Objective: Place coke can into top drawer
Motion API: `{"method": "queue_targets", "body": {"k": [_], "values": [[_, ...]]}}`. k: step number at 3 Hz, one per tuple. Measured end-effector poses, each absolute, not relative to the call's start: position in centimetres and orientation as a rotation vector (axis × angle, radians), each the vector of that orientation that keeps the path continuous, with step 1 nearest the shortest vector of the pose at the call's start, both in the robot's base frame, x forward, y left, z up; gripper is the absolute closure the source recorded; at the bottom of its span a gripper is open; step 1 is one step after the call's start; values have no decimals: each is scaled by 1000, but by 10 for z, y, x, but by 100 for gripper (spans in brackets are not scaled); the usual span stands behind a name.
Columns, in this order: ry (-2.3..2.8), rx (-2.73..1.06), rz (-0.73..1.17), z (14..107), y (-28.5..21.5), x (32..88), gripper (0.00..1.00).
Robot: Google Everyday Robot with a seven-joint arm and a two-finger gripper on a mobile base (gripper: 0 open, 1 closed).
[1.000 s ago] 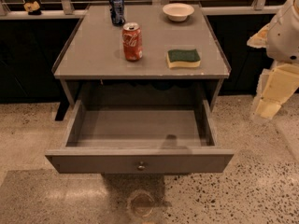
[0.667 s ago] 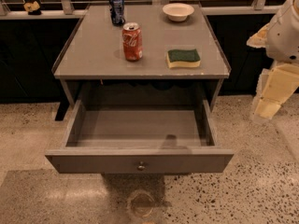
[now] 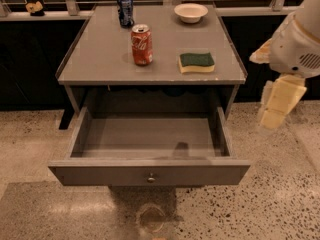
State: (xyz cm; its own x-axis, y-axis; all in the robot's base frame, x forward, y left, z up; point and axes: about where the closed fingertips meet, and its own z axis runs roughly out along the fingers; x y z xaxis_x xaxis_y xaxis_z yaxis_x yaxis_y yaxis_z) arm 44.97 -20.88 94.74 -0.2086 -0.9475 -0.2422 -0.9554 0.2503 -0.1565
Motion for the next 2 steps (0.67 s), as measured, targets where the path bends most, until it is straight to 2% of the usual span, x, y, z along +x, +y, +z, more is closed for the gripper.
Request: {"method": "queue_targets", "body": {"k": [1, 2], "values": [[2162, -1881, 171, 913, -173, 469, 0], [2049, -1957, 200, 890, -131, 487, 0]]}}
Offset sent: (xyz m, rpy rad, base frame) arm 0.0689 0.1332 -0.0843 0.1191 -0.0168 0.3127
